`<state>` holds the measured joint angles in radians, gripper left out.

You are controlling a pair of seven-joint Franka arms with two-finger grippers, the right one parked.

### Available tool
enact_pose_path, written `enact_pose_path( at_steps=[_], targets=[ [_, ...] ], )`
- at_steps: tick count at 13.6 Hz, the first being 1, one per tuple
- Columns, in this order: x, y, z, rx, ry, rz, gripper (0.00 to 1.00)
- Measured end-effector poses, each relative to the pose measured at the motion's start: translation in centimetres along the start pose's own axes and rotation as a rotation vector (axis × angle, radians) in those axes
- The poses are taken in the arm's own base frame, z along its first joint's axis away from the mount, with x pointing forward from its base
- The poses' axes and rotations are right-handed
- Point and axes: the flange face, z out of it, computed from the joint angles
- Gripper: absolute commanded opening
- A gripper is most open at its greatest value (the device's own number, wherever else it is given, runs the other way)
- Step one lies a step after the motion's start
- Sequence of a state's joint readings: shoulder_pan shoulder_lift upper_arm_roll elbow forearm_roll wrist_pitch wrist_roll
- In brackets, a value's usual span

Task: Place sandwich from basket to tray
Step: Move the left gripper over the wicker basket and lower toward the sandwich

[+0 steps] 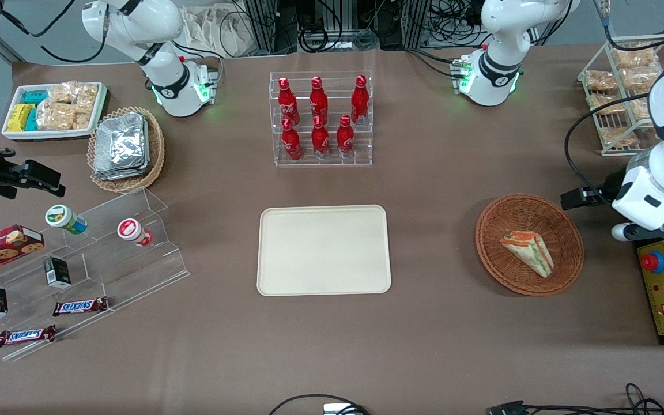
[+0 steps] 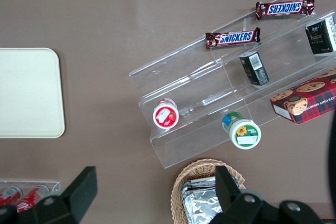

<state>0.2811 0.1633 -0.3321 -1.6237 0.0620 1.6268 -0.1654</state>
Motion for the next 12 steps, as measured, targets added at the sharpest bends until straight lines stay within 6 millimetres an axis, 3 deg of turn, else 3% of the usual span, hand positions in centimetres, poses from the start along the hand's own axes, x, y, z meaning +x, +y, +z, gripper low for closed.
enact_pose_path(
  at_steps=[7,10,12],
  targets=[
    [2.3,-1.2,-0.7,0.018,0.021,-0.030,1.00],
    [4.8,-3.0,3.6,0.007,-0.019,-0.260,1.00],
    [7.2,-4.4,8.4,-0.006,-0.028,-0.445,1.00]
  ],
)
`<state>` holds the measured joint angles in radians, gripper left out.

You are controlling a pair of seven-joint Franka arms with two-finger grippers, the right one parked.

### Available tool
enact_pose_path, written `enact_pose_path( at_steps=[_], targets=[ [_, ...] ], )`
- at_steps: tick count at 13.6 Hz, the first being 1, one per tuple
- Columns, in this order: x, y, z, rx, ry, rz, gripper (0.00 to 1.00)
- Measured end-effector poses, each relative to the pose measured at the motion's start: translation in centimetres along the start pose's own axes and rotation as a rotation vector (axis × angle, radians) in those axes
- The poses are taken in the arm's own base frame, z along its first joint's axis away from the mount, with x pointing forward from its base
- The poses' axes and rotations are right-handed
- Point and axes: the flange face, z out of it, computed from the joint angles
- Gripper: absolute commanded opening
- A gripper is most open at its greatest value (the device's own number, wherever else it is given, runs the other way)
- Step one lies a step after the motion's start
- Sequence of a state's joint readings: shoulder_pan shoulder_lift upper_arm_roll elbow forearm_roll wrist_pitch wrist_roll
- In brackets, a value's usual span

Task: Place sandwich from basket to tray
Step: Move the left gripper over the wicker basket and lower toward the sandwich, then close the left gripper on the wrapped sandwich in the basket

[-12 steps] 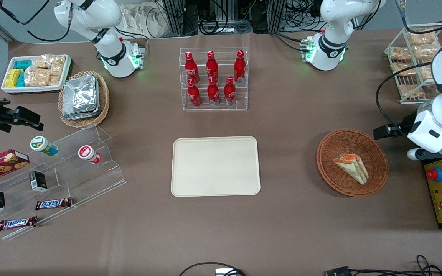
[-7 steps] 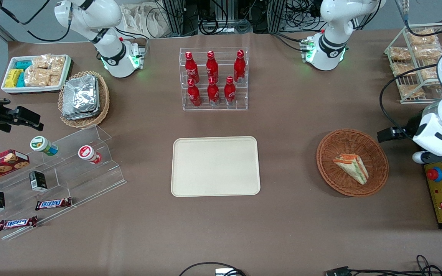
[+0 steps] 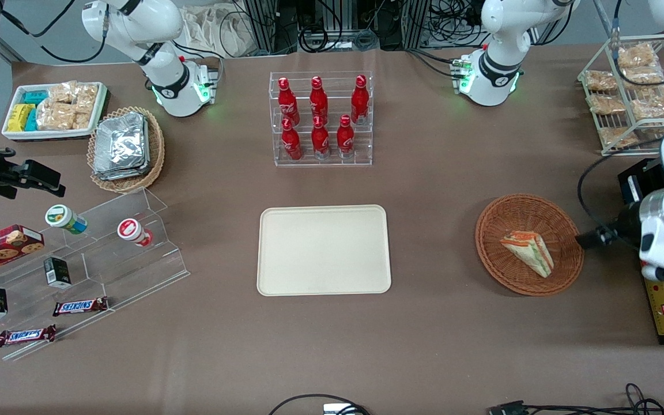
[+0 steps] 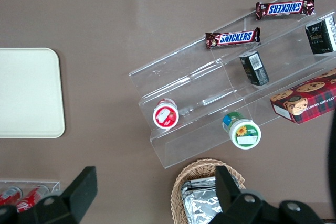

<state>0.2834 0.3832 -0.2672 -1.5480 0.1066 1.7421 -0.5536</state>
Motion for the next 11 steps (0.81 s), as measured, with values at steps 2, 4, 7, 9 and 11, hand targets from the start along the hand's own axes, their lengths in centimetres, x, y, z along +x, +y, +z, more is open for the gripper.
enact_pose_path(
  at_steps=[2,4,7,9,11],
  targets=[
    [1.9,-0.3,5.0,0.003,-0.031,-0.166,1.00],
    [2.4,0.5,7.5,0.000,-0.041,-0.264,1.00],
    [2.0,2.0,11.3,-0.036,-0.009,-0.298,1.00],
    [1.2,2.3,13.9,-0.043,-0.007,-0.308,1.00],
    [0.6,2.3,15.3,-0.050,-0.003,-0.309,1.00]
  ],
)
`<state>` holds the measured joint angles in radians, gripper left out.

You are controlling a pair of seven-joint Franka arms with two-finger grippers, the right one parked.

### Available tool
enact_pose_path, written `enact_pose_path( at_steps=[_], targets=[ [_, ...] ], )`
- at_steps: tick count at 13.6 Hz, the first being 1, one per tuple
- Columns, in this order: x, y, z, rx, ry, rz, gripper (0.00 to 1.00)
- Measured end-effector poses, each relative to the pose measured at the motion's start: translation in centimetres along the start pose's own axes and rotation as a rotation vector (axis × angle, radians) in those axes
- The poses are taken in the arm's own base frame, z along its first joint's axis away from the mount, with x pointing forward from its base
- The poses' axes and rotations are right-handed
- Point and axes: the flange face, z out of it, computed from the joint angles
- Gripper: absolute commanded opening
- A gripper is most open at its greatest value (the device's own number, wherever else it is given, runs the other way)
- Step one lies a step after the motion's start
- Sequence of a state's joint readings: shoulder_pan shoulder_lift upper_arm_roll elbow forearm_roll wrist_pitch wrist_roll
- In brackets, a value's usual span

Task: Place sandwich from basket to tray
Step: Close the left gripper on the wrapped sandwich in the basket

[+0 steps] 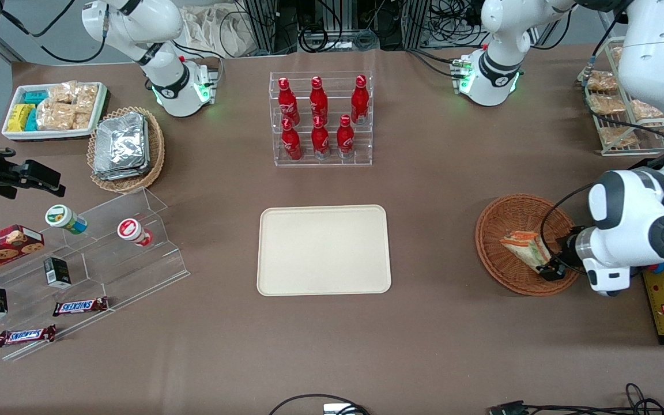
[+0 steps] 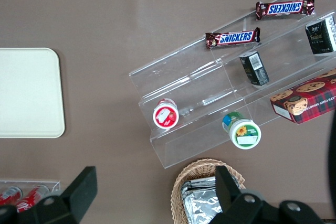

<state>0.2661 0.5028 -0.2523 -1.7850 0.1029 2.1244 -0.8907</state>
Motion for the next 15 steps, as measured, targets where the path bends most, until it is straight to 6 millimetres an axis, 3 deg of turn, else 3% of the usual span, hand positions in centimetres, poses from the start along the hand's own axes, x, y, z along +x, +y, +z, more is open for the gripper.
enact_pose_path(
  at_steps=[4,8,9,10,11,12,15],
  targets=[
    [-0.7,-0.1,0.5,0.003,-0.003,0.004,1.00],
    [-1.7,-0.6,2.6,0.018,-0.020,0.010,1.00],
    [-1.9,-0.8,3.1,0.025,-0.026,0.011,0.92],
    [-2.1,-1.0,3.5,0.031,-0.032,0.012,0.47],
    [-2.3,-1.1,3.7,0.036,-0.036,0.013,0.10],
    [-2.3,-1.1,3.8,0.037,-0.037,0.014,0.00],
    [-3.1,-0.3,3.3,0.033,-0.028,0.023,0.00]
  ],
)
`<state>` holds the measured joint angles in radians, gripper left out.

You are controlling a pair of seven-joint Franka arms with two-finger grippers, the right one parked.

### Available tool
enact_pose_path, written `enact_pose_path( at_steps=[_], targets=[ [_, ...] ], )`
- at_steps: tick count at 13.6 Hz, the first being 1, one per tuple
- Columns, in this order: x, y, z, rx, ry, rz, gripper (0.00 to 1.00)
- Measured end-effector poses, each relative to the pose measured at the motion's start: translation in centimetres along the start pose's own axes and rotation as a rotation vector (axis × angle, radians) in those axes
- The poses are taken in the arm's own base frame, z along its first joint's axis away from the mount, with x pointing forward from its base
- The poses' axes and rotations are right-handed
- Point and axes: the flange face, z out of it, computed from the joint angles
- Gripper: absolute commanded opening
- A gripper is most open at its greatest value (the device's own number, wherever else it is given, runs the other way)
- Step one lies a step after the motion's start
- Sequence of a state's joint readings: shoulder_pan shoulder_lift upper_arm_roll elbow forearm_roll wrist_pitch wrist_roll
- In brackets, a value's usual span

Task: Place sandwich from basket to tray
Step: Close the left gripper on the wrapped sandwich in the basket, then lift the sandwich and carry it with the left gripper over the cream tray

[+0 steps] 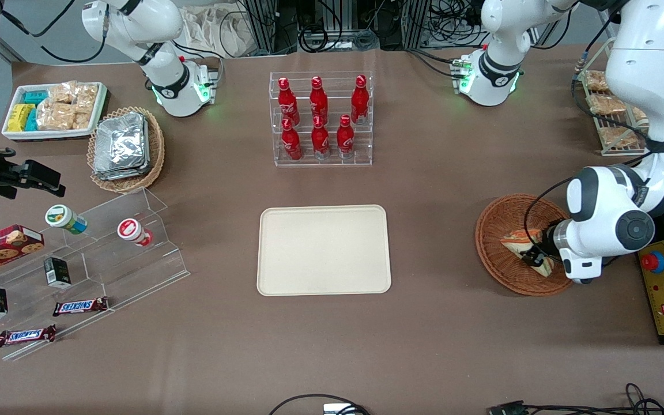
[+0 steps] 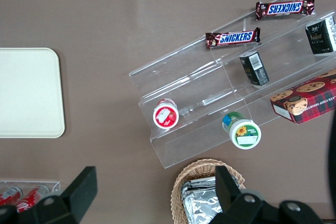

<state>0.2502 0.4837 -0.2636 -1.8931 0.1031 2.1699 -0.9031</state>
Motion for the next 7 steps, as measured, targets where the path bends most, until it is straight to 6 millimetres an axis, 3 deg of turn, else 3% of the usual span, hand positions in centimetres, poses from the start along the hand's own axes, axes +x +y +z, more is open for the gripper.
enact_pose_path(
  at_steps=[3,7],
  targets=[
    [-0.3,0.8,-2.4,0.014,0.003,0.011,0.00],
    [-1.1,2.8,-9.0,0.042,-0.005,0.105,0.00]
  ],
)
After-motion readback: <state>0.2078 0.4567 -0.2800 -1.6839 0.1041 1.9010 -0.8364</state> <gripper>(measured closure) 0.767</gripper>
